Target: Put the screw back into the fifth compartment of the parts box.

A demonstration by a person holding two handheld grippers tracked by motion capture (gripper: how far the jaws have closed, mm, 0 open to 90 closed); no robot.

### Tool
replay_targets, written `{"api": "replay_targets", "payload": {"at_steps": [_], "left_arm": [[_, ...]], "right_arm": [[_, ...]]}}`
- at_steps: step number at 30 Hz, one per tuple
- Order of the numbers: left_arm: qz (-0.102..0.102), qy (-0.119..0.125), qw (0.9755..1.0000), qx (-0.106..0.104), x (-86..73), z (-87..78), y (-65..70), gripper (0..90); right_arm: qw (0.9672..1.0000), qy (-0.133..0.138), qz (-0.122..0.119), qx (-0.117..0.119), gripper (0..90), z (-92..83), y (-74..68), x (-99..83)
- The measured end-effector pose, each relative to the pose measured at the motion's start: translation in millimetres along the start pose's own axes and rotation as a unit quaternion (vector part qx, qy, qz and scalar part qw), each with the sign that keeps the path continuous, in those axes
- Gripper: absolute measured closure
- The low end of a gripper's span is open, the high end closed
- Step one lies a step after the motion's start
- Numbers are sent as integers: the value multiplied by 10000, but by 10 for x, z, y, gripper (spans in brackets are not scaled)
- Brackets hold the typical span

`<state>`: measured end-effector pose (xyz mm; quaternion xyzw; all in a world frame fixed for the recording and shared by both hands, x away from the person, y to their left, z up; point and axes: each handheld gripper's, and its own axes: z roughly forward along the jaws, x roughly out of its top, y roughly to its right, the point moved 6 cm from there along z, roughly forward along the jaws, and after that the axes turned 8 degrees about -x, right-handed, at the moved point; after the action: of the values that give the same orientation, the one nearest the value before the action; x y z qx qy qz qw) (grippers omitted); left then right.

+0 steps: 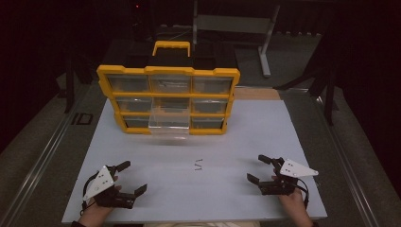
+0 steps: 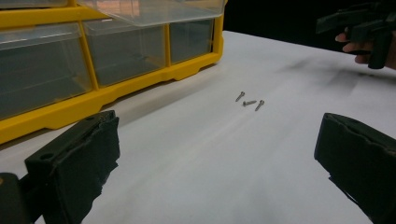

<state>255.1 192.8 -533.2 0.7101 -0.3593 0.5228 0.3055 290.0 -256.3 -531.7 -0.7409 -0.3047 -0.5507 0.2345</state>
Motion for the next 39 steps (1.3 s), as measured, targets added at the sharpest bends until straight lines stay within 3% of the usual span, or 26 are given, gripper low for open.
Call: {"api": "replay_targets", "payload": {"at_steps": [16,22,34,37,39], "left_arm": [[-18,78,10000,28,21,-2,3,17],[48,113,9999,13,35,-9,13,17],[31,154,9998,-120,35,1,33,18],[68,135,9998,-110,36,7,43,17],[105,175,9997,-118,43,5,47,17]], "right_arm": [[9998,-55,127,142,140,13,4,-36],[9999,-54,117,59,140,15,3,-35],[9988,-395,-91,-284,137,26,21,23],[9991,-330,122,-251,136,34,39,100],[9987,-315,174,-354,133,38,71,164]]}}
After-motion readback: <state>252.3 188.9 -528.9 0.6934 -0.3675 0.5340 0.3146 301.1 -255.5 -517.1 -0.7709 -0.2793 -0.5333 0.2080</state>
